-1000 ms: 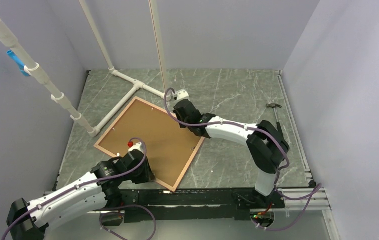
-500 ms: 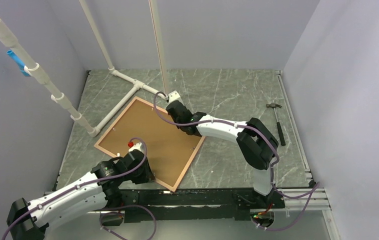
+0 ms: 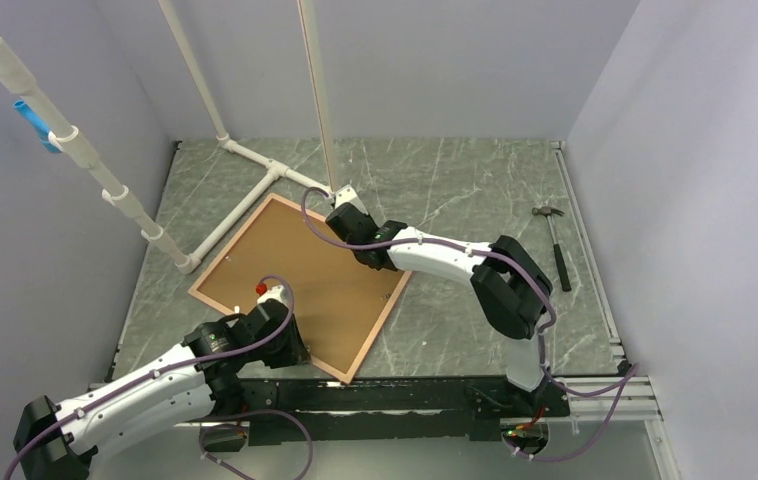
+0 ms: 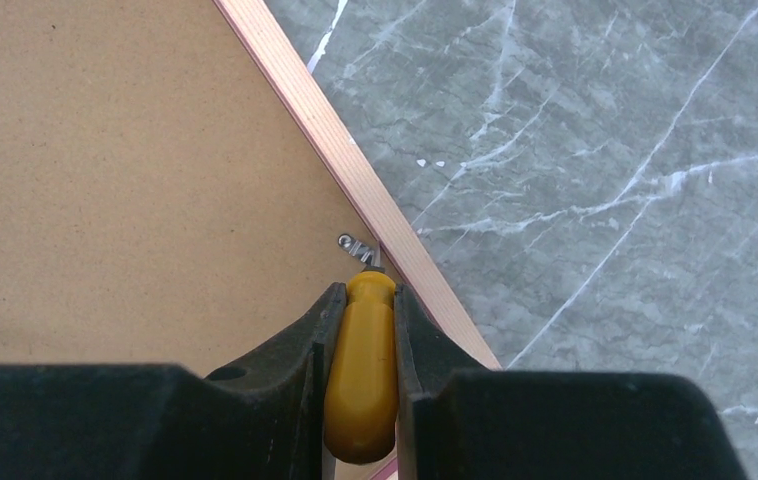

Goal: Take the photo out of the frame

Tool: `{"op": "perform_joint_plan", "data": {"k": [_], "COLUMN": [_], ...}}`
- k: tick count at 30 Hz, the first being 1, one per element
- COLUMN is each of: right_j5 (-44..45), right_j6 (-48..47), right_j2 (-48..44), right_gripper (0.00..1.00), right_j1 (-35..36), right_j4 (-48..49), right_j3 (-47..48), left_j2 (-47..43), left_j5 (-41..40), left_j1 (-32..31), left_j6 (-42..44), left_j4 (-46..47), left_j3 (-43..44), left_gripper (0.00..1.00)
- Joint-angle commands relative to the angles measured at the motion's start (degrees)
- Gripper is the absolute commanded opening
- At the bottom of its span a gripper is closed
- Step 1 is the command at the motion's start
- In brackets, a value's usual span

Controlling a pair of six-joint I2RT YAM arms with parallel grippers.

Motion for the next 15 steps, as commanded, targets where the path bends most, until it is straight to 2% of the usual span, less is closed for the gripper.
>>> {"op": "perform_joint_plan", "data": {"k": [1,7,12,15], "right_j5": [-5.8,-8.1,5.2,7.3], "right_j6": [1.1,2.0,1.1,0.4], "right_j2": [0.1,-4.8,-11.9,-14.8], "right_gripper": [0.00,0.00,0.00,0.00], "right_j1": [-0.1,0.1,2.7,5.2], "right_j4": [-2.0,1.0,0.4,0.5], "right_j3": [-0.2,-2.7,-4.3,-5.3], "left_j2": [-0.3,-1.3,-4.3,-5.3], "left_j5": [-0.8,-0.7,-2.1,-3.7], "left_j1": [0.0,0.0,-0.1,-0.1], "left_j6": [0.0,-0.8,-2.2,-2.6], "left_j4": [0.8,0.7,-1.6,-3.5], "left_j3": [-0.3,0.0,0.9,1.9], "left_gripper": [0.25,0.26,0.33,0.37]}}
